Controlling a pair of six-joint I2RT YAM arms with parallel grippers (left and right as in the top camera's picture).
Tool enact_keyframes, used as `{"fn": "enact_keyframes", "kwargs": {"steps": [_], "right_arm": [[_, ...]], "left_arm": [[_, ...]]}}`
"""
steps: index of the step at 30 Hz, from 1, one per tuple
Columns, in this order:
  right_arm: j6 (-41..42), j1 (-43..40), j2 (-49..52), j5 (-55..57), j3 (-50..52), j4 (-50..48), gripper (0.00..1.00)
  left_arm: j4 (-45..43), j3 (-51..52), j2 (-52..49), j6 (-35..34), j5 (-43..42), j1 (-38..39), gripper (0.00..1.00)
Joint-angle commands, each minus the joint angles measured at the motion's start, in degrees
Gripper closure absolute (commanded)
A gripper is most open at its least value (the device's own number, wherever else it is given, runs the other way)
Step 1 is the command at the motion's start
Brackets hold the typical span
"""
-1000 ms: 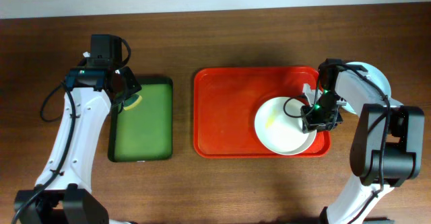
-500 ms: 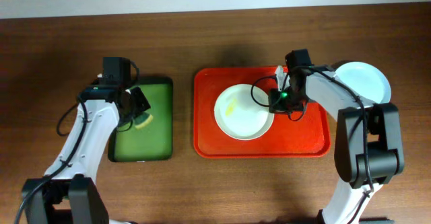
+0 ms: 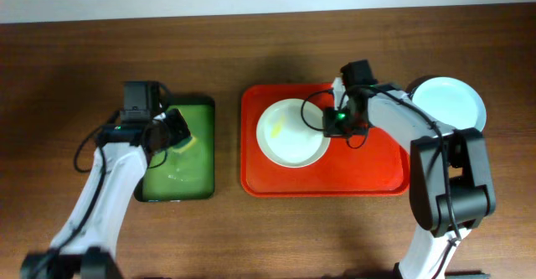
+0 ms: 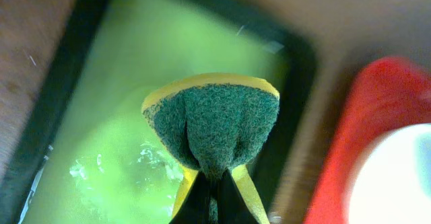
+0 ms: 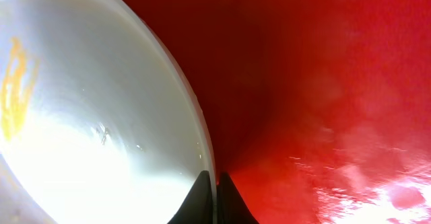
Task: Clean dirty plates on tray and stack at the side
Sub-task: 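Scrub the cream-white plate with the sponge in the left gripper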
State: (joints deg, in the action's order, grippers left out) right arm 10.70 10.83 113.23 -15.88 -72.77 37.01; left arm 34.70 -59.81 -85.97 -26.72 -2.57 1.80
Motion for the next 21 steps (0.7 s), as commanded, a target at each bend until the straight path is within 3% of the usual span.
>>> {"fn": "enact_keyframes", "kwargs": {"steps": [1, 5, 9, 14, 18, 19, 21], "right_arm": [[0.3, 3.0, 0.5, 3.7, 0.3, -0.6, 0.96], [0.0, 3.0, 0.5, 1.6, 0.3, -0.5, 0.96], [-10.1, 3.0, 0.5, -3.8, 0.3, 1.1, 0.96], [-9.8, 3.0, 0.5, -3.4, 0.3, 1.3, 0.96], [-9.8, 3.0, 0.5, -3.4, 0.3, 1.1, 0.96], [-9.8, 3.0, 0.5, -3.4, 0.3, 1.1, 0.96], [-9.8, 3.0, 0.5, -3.4, 0.3, 1.1, 0.96]], "left_arm": [[0.5, -1.4, 4.9, 1.1, -2.9, 0.1, 1.00], [-3.1, -1.4, 3.4, 0.3, -6.9, 8.0, 1.00], [-11.6, -1.4, -3.5, -2.6, -7.3, 17.5, 1.00], [-24.1, -1.4, -14.2, -5.5, -7.7, 27.1, 1.00], [-28.6, -1.4, -21.1, -7.1, -7.5, 31.1, 1.00], [-28.7, -1.4, -21.9, -7.1, -7.0, 31.2, 1.00], [-26.2, -1.4, -23.0, -6.9, 3.2, 31.1, 1.00]]}}
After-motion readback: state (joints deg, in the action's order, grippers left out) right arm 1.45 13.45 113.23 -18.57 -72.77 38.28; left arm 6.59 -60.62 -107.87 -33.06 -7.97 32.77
